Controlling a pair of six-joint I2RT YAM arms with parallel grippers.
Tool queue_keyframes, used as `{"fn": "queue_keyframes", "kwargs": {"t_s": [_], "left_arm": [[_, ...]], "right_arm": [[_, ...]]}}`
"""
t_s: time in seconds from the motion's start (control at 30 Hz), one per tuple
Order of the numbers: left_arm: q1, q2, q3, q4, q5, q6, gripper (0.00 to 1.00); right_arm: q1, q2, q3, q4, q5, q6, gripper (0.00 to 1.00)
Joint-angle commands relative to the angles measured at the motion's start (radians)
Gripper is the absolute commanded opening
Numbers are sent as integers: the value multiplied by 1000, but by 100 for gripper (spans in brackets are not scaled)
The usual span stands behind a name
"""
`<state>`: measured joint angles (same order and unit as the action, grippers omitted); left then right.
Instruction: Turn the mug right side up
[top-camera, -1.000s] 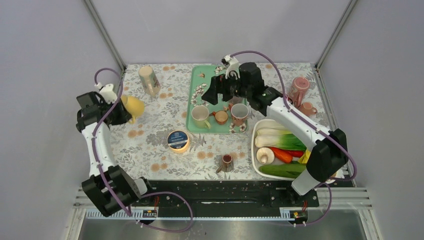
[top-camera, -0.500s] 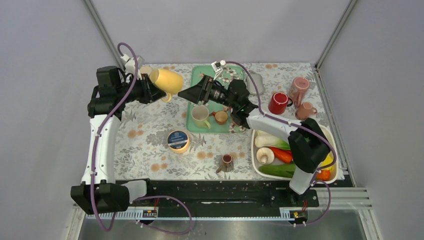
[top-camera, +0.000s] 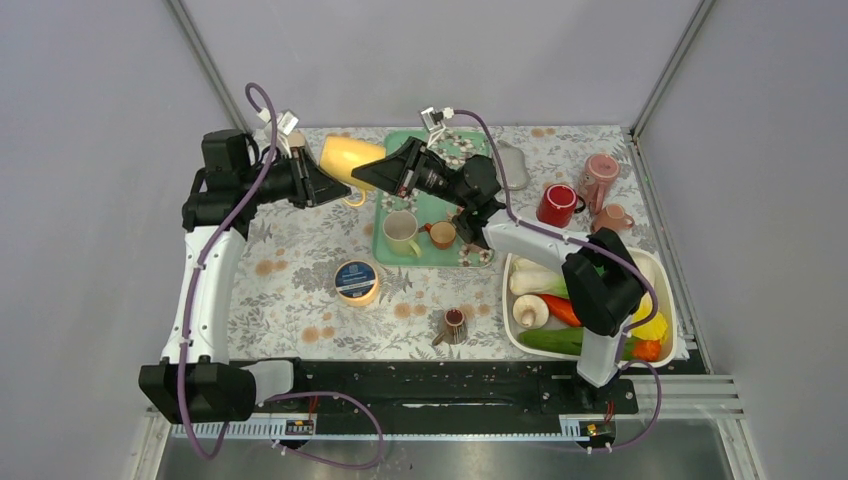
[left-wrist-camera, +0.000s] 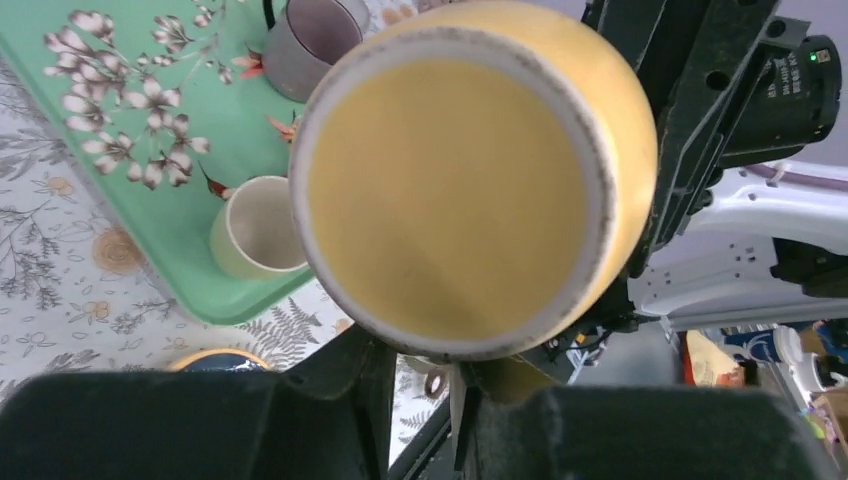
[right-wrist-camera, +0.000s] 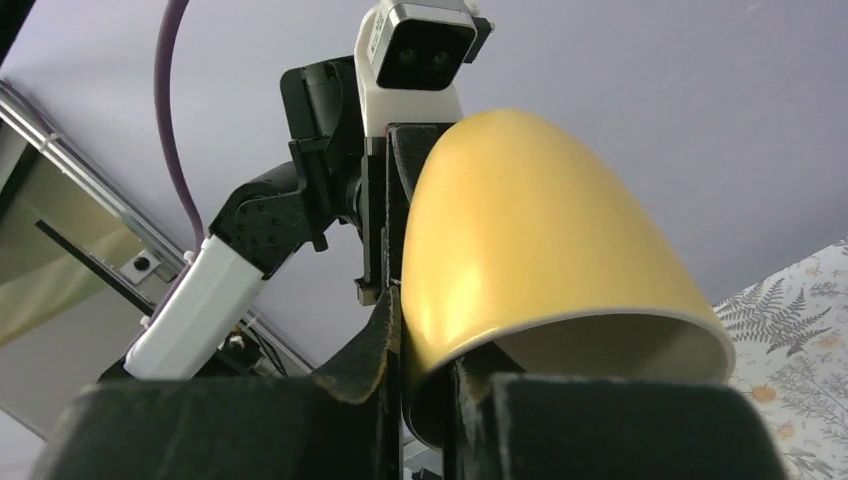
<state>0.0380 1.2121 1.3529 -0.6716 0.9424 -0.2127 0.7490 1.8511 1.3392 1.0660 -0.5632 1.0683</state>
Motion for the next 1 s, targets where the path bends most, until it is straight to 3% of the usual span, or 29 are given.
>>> {"fn": "queue_keyframes", "kwargs": {"t_s": [0.0,0.03,0.07,0.17,0.33,0.43,0.53,0.63,0.77,0.97], "left_arm": [[-14,-8,22,4,-41,138,37],[-12,-8,28,-20,-92,171,56],[-11,-10,32,-43,-158,217,68],[-9,-37,13,-55,-444,322,98],[-5,-74,-42,6,-691,430,99],[-3,-42,-50,45,-777,451,99],[0,29,-45,89,-843,455,99],[12,135,-11,118,-887,442,99],[52,300,74,145,-870,376,99],[65,511,182,204,-927,325,99]], "right_arm": [[-9,-61,89,-113,-10,-117,0],[-19,-75,101,-207,-16,-172,0],[-30,-89,116,-313,-20,-249,0],[-50,-119,214,-746,63,-591,0],[-60,18,501,-1382,347,-1093,0],[-64,200,773,-1693,486,-1235,0],[-65,434,1170,-2001,595,-1344,0],[-68,587,1341,-2099,665,-1413,0],[-85,593,1216,-1994,664,-1427,0],[-121,622,1196,-1991,608,-1380,0]]}}
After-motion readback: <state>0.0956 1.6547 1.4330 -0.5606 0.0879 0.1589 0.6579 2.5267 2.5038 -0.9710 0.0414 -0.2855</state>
